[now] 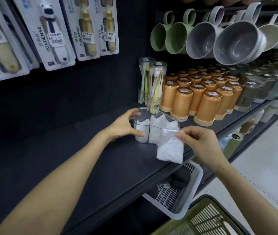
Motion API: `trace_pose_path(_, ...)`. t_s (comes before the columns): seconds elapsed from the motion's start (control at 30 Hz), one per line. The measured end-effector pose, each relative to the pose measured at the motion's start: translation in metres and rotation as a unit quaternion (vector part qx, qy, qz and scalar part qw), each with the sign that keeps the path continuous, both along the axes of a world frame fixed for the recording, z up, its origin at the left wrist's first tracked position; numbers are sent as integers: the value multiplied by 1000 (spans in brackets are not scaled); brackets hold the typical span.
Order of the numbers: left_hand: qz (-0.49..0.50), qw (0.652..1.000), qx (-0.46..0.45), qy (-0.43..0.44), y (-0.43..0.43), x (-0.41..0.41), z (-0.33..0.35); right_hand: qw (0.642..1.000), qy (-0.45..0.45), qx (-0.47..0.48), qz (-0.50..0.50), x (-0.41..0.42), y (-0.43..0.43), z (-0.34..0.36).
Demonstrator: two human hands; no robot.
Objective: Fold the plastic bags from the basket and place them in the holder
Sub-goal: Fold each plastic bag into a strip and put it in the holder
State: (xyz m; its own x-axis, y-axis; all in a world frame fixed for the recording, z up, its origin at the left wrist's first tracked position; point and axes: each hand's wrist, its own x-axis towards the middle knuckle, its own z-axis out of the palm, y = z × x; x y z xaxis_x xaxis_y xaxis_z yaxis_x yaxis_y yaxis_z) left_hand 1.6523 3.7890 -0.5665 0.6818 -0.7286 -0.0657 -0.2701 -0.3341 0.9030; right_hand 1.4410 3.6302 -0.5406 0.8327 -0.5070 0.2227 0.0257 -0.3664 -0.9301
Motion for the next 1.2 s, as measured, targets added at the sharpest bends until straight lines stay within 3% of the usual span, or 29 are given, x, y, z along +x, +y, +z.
trace_pose_path(0.2, 9, 998, -56, -41, 23, -42, -4, 999, -8, 40, 23, 10, 13, 18)
trace_pose_path(0.33, -6, 994, -86, -68, 44, -77, -1, 999, -1, 17, 46, 27, 30, 25)
trace_pose_path(0.5, 15, 990, -91, -110, 68, -107, -1, 976, 87, -199, 4, 34, 55, 13)
trace_pose_path(0.73, 63, 985, -86, -136, 88, -138, -6, 942, -3, -294, -161, 19, 100, -10)
trace_pose_path(0.83, 75, 980, -86, -163, 93, -152, -5, 890, -34, -405, -205, 16, 113, -15)
trace_pose_path(0.93, 59, 974, -69, -209, 96, -160, 1, 833, 16, -521, -185, 13, 119, -13)
trace_pose_path(1.03, 43, 973, -37, -224, 100, -164, 3, 803, 54, -570, -165, 7, 122, -8)
trace_pose_path(1.2, 43, 974, -19, -223, 106, -169, -2, 824, 84, -553, -87, -11, 117, -8)
